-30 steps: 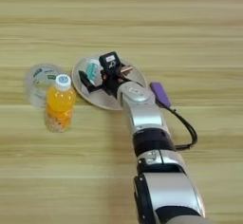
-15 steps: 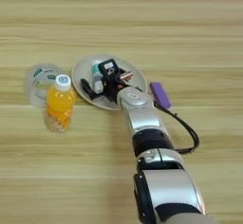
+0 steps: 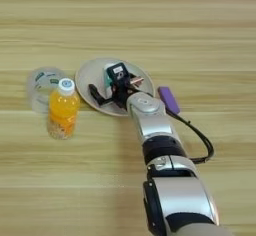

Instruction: Move the objects on the table

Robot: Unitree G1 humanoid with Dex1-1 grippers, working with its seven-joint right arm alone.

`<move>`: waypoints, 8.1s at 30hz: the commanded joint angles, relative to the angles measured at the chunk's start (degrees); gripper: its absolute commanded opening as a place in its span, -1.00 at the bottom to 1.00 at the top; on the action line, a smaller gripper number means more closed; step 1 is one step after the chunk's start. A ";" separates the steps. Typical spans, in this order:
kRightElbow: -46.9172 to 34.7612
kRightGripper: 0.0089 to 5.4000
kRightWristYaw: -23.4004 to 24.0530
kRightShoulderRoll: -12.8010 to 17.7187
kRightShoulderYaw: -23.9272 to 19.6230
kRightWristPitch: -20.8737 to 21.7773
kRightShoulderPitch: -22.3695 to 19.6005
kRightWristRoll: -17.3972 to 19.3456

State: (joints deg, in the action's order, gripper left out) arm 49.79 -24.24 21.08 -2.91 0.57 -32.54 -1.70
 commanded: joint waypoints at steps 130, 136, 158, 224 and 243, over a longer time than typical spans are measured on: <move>17.16 0.32 2.51 19.04 -15.28 5.50 -4.87 7.44; 16.97 0.56 2.49 18.89 -15.12 5.64 -4.95 7.42; 9.28 0.98 2.17 18.22 -14.92 5.79 -2.92 7.79; -21.60 0.98 -4.64 1.69 2.70 -4.85 9.96 1.00; -33.04 0.98 -4.86 3.15 1.22 -10.08 15.91 1.64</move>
State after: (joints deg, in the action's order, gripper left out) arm 18.55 -30.45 22.36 -0.13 -9.75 -13.90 -0.37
